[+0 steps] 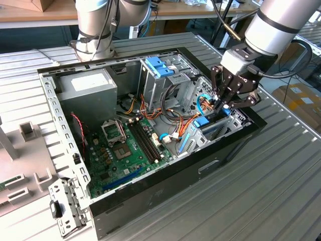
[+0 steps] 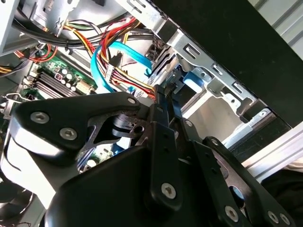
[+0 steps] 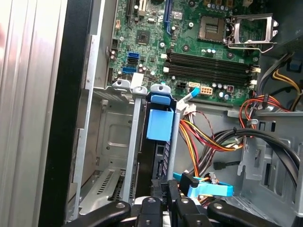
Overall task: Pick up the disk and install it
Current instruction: 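Insert the first disk wire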
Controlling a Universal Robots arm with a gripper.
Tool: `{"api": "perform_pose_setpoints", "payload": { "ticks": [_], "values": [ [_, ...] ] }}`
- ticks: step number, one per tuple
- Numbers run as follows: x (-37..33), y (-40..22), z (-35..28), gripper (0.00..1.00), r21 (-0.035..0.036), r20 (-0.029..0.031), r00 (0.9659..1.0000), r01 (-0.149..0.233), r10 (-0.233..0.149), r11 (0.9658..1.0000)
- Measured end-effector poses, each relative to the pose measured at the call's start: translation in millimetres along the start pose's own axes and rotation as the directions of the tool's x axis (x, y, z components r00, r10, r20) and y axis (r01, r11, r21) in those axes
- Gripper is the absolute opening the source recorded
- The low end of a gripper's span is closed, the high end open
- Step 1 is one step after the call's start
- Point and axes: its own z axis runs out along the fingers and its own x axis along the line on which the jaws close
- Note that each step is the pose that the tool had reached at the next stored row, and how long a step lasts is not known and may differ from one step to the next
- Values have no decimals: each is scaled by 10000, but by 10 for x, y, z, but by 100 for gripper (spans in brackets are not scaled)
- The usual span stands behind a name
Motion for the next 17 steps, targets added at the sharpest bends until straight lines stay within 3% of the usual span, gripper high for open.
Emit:
{"api": "perform_pose_setpoints", "payload": {
  "ticks": [2, 6, 9, 17],
  "values": [
    [0, 0, 1, 17, 4, 27, 10000, 0, 0, 10000],
    [0, -3, -1, 17, 4, 24, 10000, -34, 34, 10000],
    [1, -2, -37, 17, 10, 28, 9998, -175, 175, 9998],
    [71, 7, -42, 17, 26, 37, 9982, -598, 598, 9982]
  ]
}}
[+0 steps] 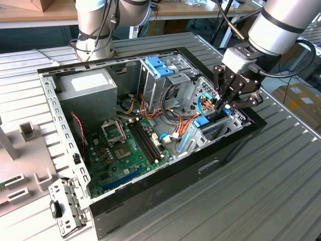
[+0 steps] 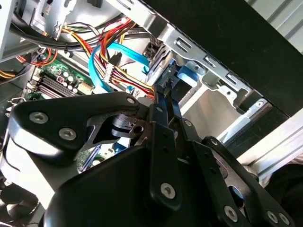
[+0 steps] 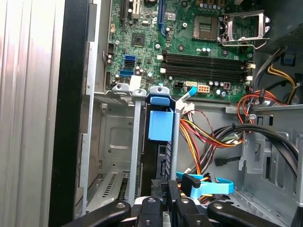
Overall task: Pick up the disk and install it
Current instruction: 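Insert the first disk wire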
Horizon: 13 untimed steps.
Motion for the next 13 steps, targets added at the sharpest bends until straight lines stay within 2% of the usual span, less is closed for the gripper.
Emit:
{"api": "perform_pose_setpoints", "payload": {
  "ticks": [8, 13],
  "values": [
    [7, 0, 2, 17, 3, 2, 10000, -94, 94, 10000],
    [-16, -2, 13, 17, 4, 2, 9999, -110, 110, 9999]
  ]
}}
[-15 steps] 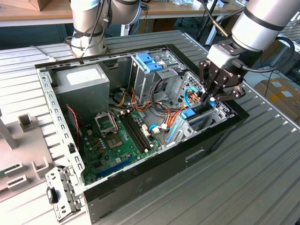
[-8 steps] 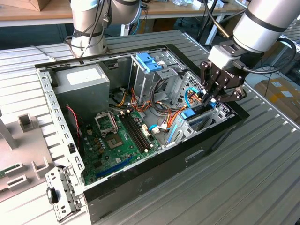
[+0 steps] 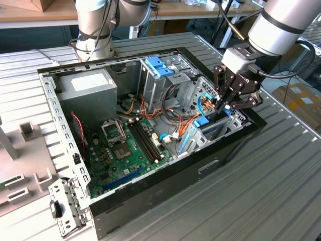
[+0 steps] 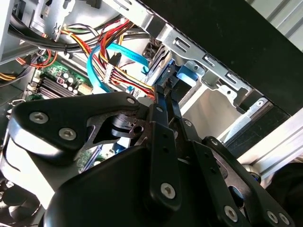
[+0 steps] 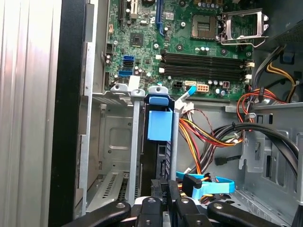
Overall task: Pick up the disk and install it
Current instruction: 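Insert the first disk wire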
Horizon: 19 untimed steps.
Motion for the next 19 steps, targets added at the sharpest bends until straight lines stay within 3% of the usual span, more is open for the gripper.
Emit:
{"api": "perform_pose_setpoints", "payload": {
  "ticks": [11, 12, 13, 14, 19],
  "values": [
    [12, 0, 35, 17, 0, -3, 10000, -5, 5, 10000],
    [-4, -25, 19, 17, 5, 2, 9999, -141, 141, 9999],
    [-11, 0, -12, 17, 10, 7, 9997, -250, 250, 9997],
    [-10, 6, 18, 17, 10, 4, 9996, -265, 265, 9996],
    [-9, 17, 40, 17, 10, 3, 9997, -263, 263, 9997]
  ]
}}
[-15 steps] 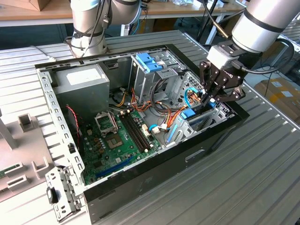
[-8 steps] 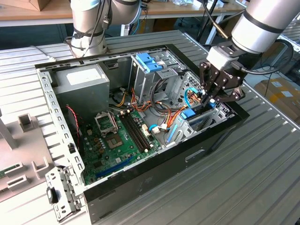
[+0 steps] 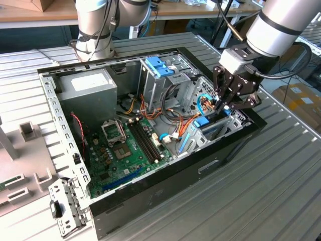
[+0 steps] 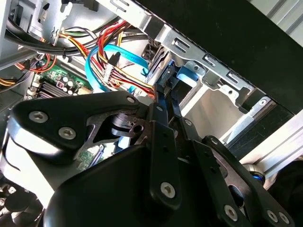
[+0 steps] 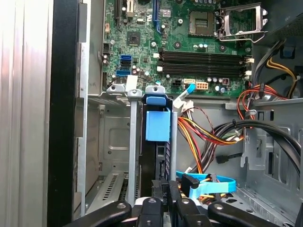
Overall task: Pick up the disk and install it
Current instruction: 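Insert the first disk wire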
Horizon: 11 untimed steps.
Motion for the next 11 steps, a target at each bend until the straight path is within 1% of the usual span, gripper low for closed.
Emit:
{"api": "perform_pose_setpoints", "payload": {
  "ticks": [1, 7, 8, 10, 11],
  "values": [
    [0, 2, 9, 17, 0, 1, 10000, -1, 1, 10000],
    [0, 2, 13, 17, -1, 3, 10000, -1, 1, 10000],
    [1, 2, 14, 18, -1, 5, 10000, -1, 1, 10000],
    [1, 2, 14, 31, 0, 3, 10000, 0, 0, 10000],
    [1, 2, 14, 31, 0, 2, 10000, -1, 1, 10000]
  ]
}}
